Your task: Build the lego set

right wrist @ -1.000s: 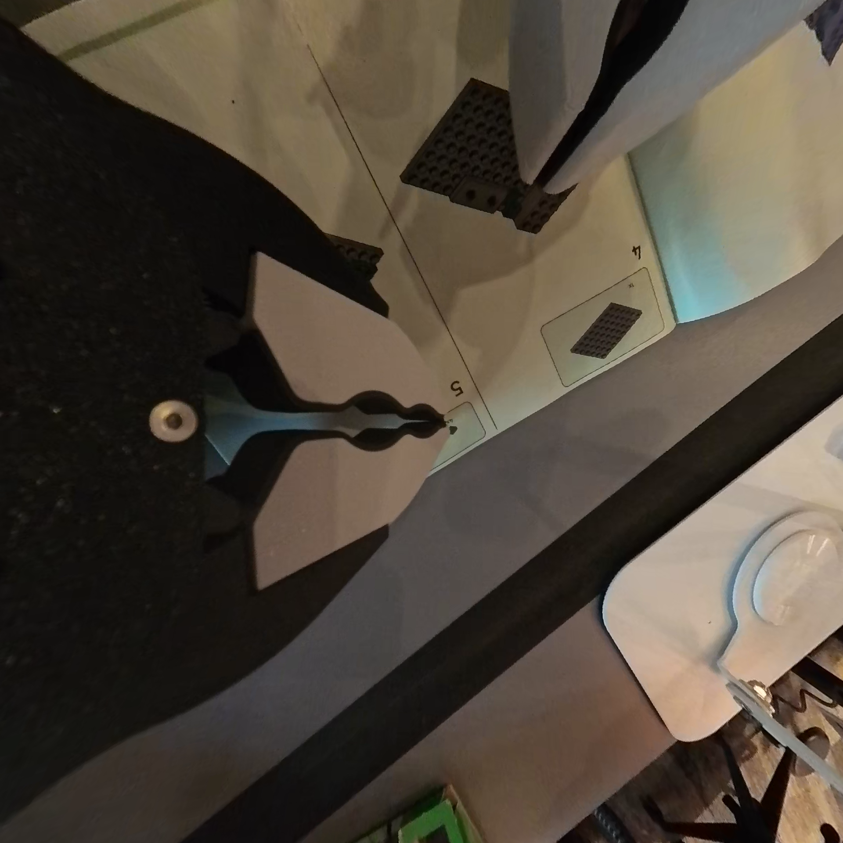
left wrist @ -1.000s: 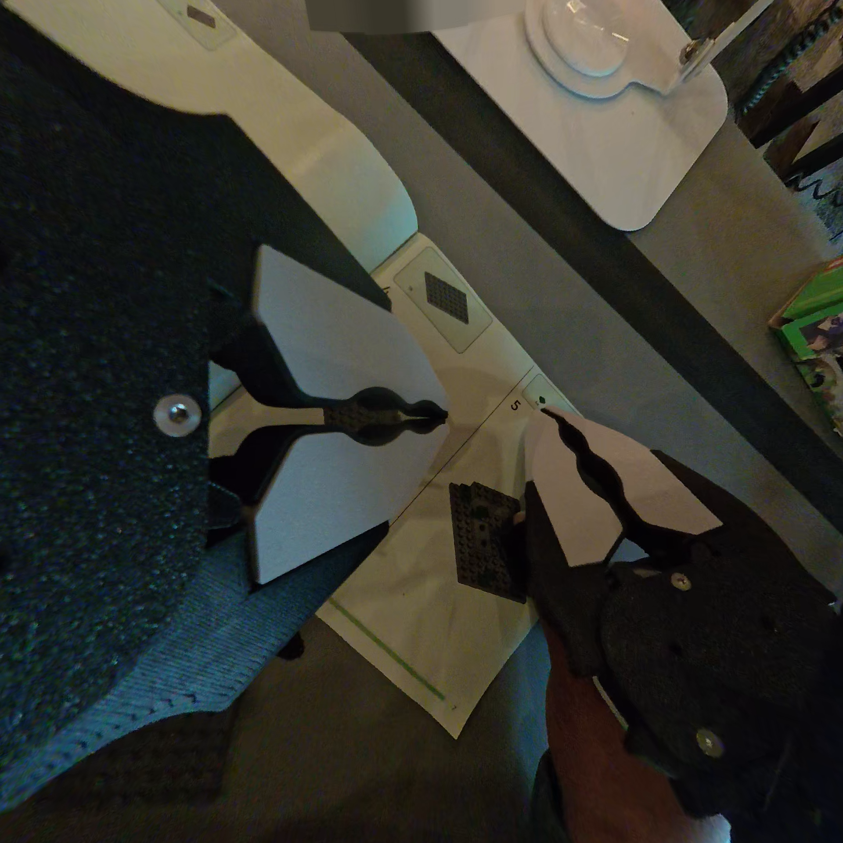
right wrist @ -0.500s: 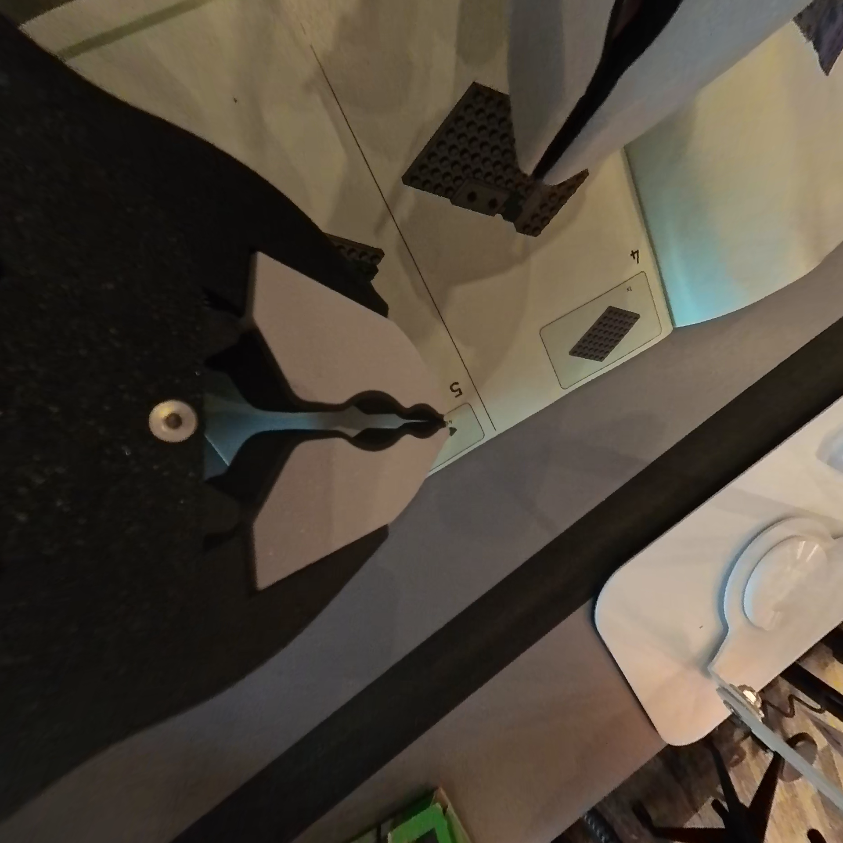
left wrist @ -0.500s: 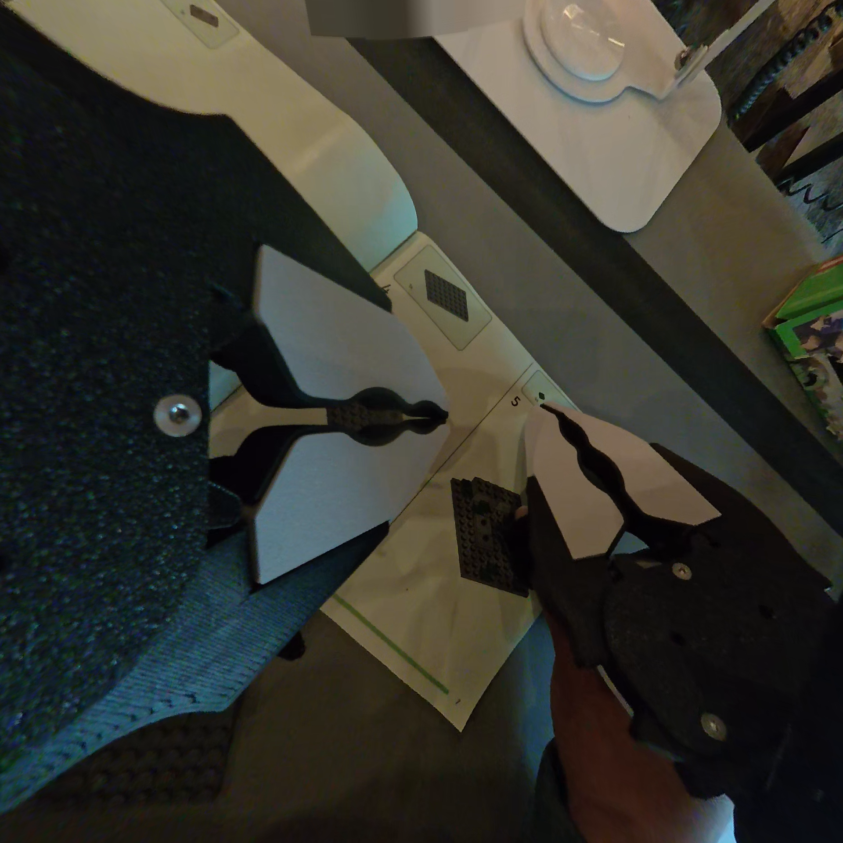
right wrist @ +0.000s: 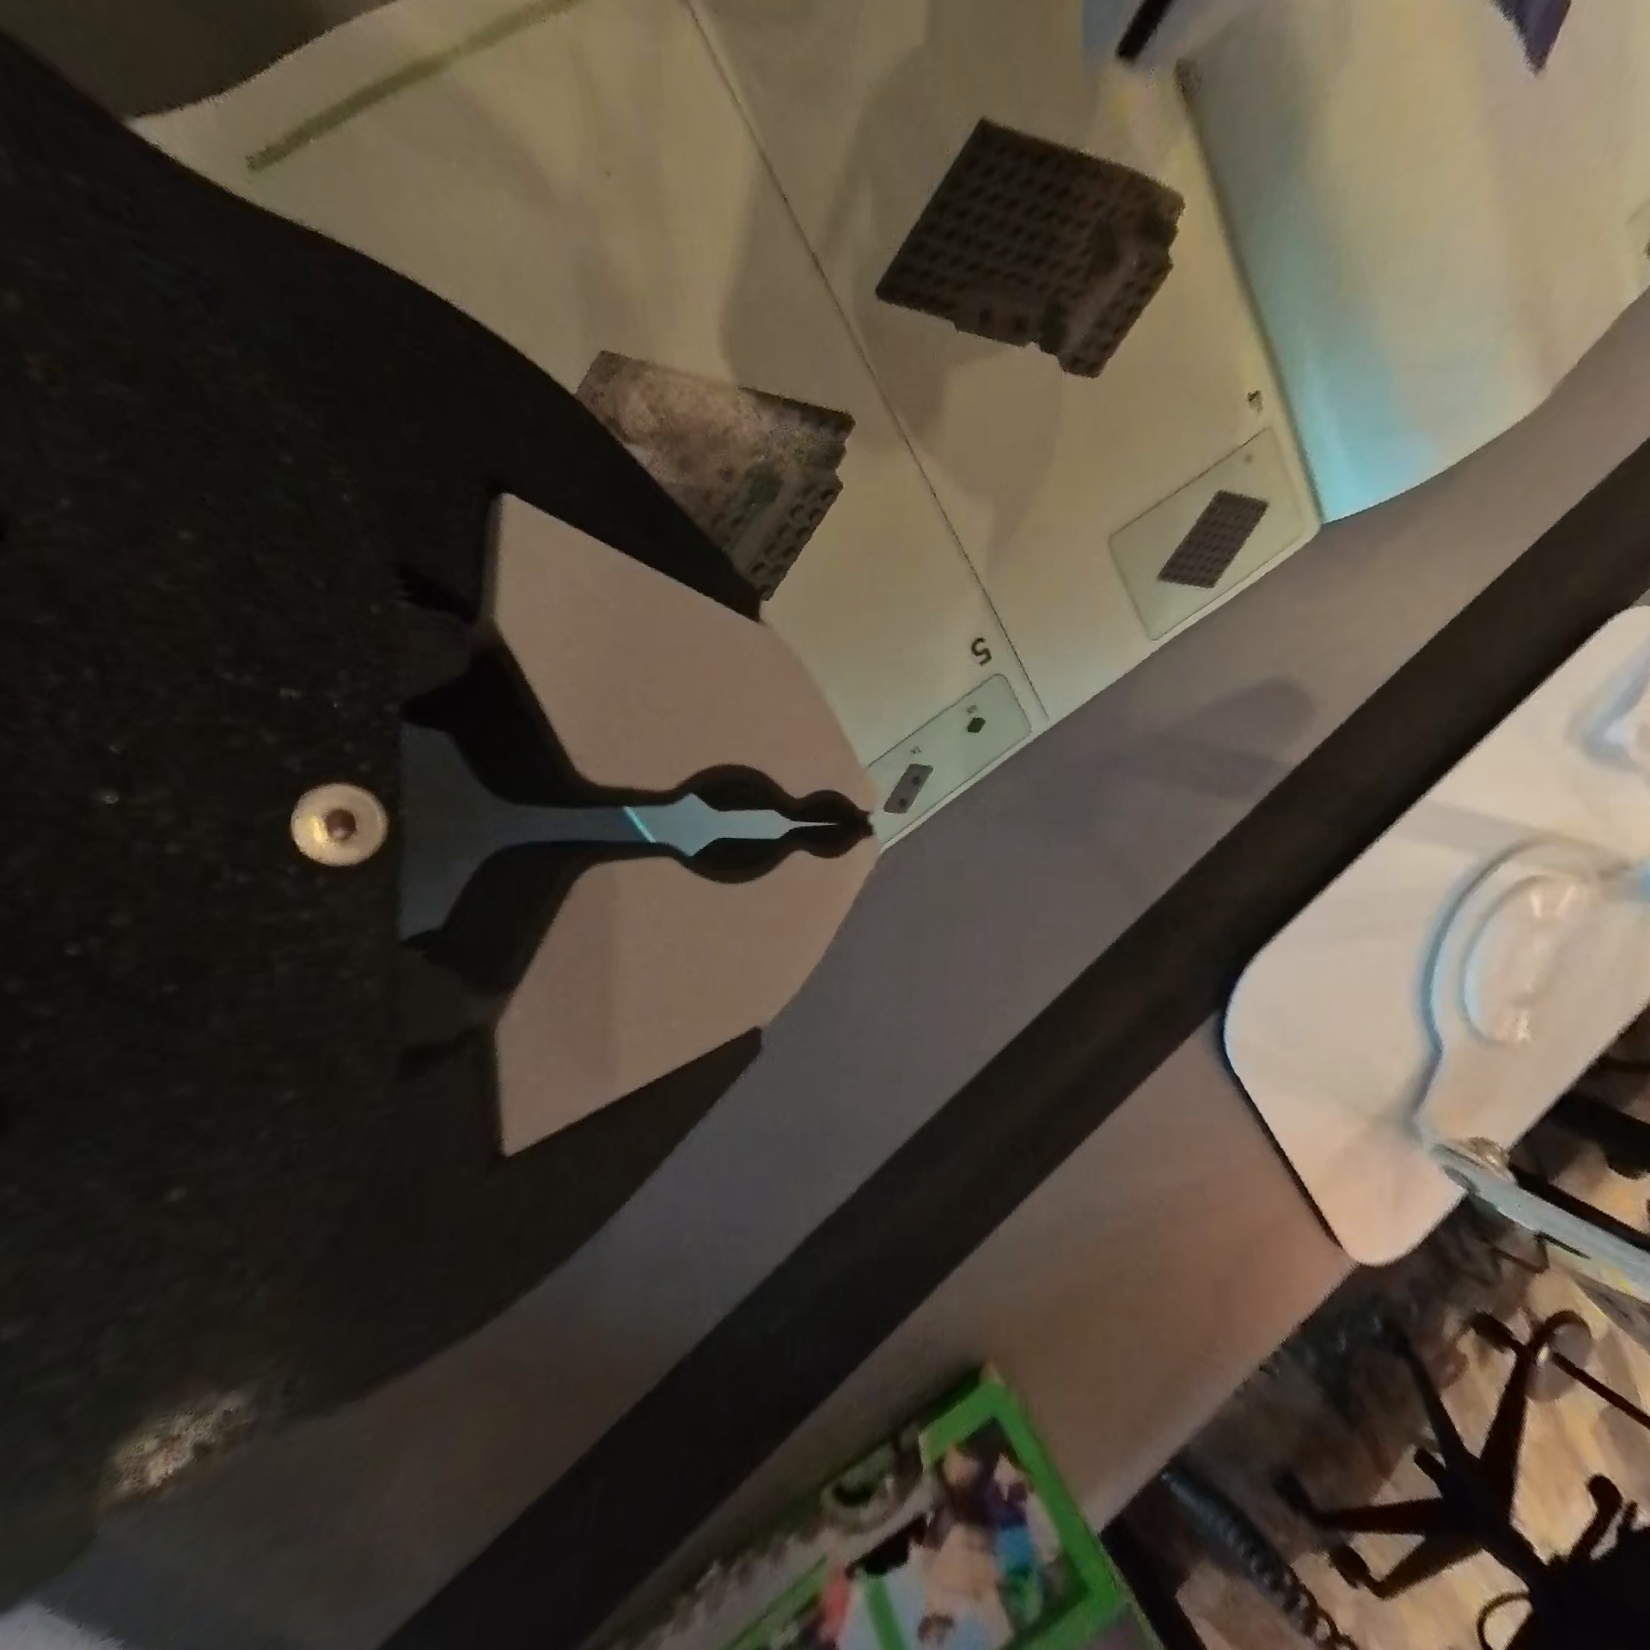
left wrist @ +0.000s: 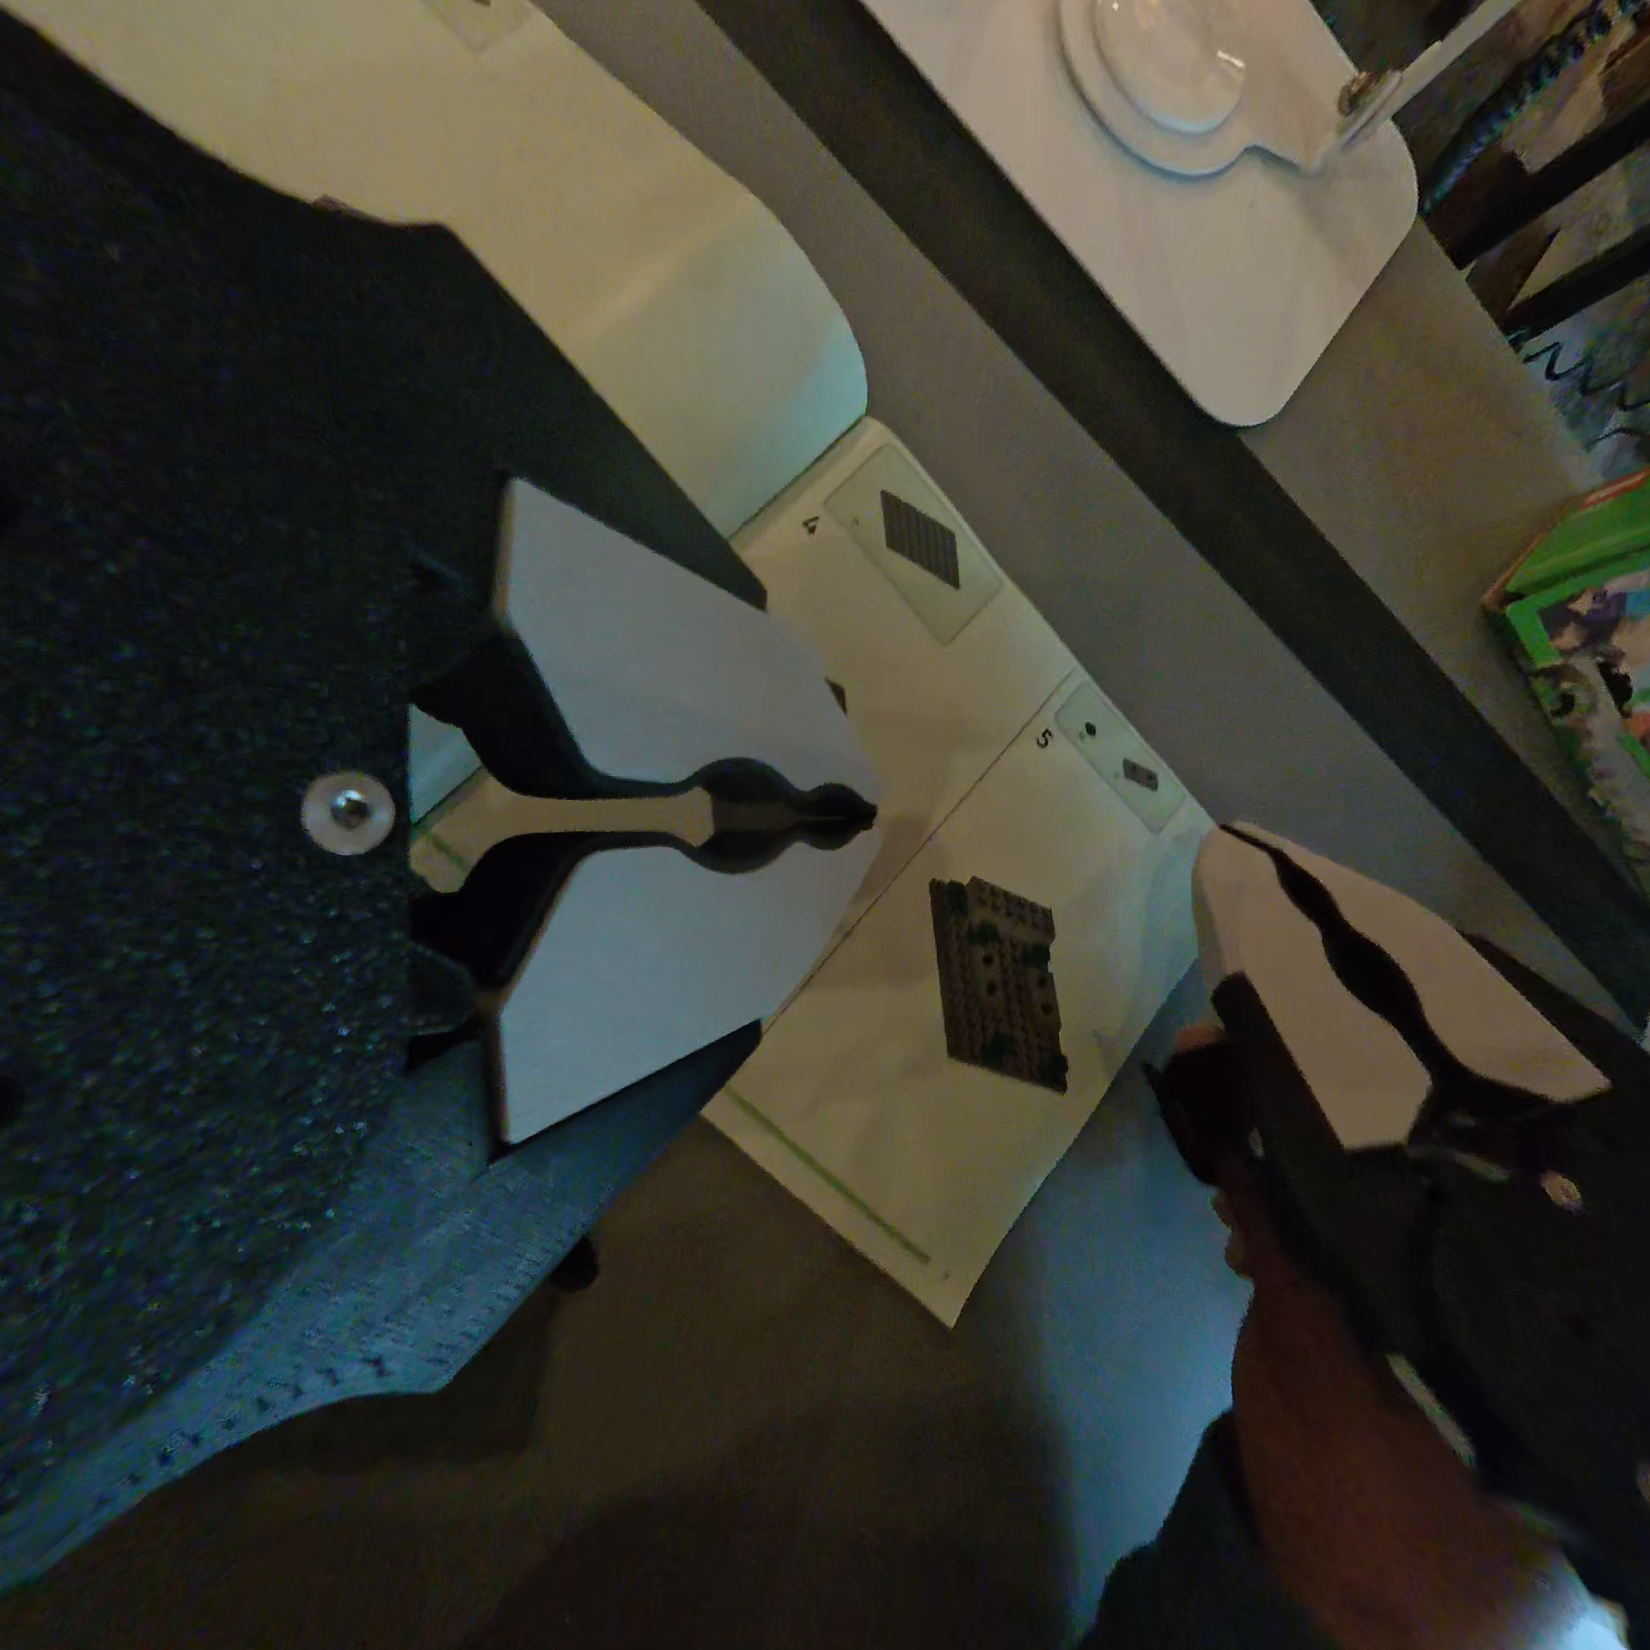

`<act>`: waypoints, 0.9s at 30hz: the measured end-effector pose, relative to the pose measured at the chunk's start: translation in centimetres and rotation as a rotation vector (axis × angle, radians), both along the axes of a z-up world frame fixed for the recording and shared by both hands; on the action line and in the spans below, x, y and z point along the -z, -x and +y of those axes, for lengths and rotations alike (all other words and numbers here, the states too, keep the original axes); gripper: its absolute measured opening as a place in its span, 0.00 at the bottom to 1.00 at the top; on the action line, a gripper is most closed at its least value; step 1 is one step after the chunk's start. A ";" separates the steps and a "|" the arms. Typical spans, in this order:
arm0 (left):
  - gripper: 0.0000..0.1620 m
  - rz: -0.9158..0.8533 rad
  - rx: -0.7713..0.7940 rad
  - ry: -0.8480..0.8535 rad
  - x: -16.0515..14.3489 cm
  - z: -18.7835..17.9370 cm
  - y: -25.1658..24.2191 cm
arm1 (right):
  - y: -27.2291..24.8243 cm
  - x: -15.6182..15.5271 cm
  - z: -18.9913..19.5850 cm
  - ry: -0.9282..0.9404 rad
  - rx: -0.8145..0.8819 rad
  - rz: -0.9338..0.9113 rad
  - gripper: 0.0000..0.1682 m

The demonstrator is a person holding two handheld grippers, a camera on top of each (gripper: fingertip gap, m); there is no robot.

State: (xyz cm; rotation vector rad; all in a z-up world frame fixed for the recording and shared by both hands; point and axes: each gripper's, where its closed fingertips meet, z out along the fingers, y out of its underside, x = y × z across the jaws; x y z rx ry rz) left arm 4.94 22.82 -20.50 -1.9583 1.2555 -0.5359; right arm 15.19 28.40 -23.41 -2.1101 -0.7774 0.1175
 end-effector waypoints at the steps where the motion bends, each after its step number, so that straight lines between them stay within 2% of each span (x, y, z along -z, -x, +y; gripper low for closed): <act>1: 0.00 -0.001 0.001 -0.001 0.0 -0.1 0.0 | 0.1 0.2 0.1 0.004 -0.003 -0.005 0.00; 16: 0.00 -0.011 0.007 0.019 0.7 -0.4 0.1 | 1.3 2.0 0.5 0.058 -0.041 -0.054 0.00; 27: 0.00 -0.009 0.011 0.022 0.8 -0.6 0.1 | 1.3 2.0 0.6 0.056 -0.041 -0.040 0.00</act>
